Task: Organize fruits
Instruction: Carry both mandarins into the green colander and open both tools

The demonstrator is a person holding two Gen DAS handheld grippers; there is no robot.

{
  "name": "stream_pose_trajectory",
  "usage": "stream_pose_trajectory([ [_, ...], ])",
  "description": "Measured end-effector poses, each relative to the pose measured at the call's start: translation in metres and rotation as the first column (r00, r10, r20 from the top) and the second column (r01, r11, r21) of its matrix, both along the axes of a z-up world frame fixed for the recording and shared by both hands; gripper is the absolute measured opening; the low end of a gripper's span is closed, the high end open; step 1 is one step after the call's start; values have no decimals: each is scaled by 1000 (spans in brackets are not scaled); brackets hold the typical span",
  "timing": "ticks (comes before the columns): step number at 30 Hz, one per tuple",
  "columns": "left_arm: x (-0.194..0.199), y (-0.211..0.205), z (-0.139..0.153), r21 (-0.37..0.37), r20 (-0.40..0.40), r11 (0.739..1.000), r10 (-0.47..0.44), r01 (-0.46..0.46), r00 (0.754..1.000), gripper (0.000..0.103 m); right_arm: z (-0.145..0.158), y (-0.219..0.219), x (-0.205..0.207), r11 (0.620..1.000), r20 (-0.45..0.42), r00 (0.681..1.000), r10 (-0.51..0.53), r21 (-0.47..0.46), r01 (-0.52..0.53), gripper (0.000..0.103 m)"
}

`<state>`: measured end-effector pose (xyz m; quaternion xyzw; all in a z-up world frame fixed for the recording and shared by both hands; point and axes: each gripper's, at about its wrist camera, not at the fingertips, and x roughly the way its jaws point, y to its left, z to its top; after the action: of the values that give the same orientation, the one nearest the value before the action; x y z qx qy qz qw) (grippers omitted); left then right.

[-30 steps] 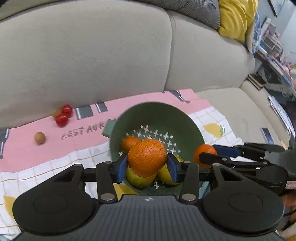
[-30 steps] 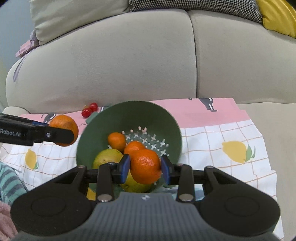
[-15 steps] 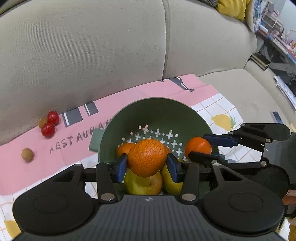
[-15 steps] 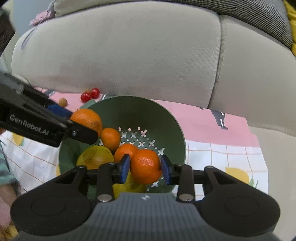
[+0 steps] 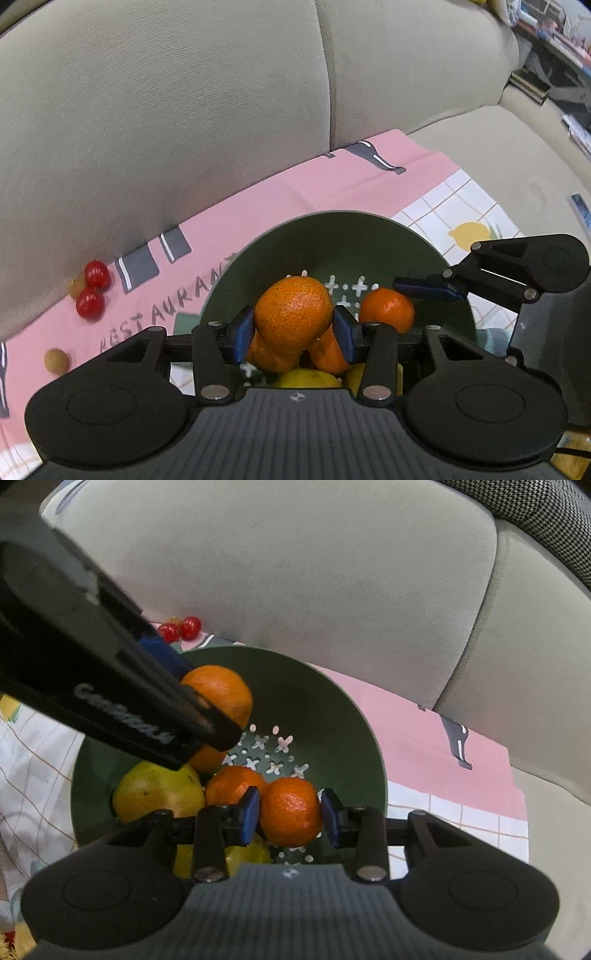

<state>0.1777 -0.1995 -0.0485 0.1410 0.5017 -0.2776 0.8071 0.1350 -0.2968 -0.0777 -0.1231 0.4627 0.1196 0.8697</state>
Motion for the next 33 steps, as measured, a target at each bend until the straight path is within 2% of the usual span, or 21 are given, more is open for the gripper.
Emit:
stream_pose_trajectory([
  [7, 11, -13, -15, 52, 1, 998, -28, 28, 1000, 51, -14, -2, 5, 1000, -34, 999, -6, -25, 5, 33],
  [14, 23, -21, -29, 51, -41, 999, -16, 19, 999, 52, -18, -5, 9, 1000, -24, 1000, -9, -27, 8, 33],
  [27, 14, -42, -40, 132, 30, 984, -122, 117, 992, 53, -17, 0, -3, 999, -7, 1000, -12, -35, 12, 34],
  [29, 13, -40, -37, 120, 36, 985, -127, 122, 991, 56, -16, 2, -4, 999, -4, 1000, -15, -39, 14, 37],
  [33, 18, -31, -28, 66, 24, 994, -88, 86, 996, 61, -16, 5, -2, 999, 3, 1000, -20, -49, 20, 49],
])
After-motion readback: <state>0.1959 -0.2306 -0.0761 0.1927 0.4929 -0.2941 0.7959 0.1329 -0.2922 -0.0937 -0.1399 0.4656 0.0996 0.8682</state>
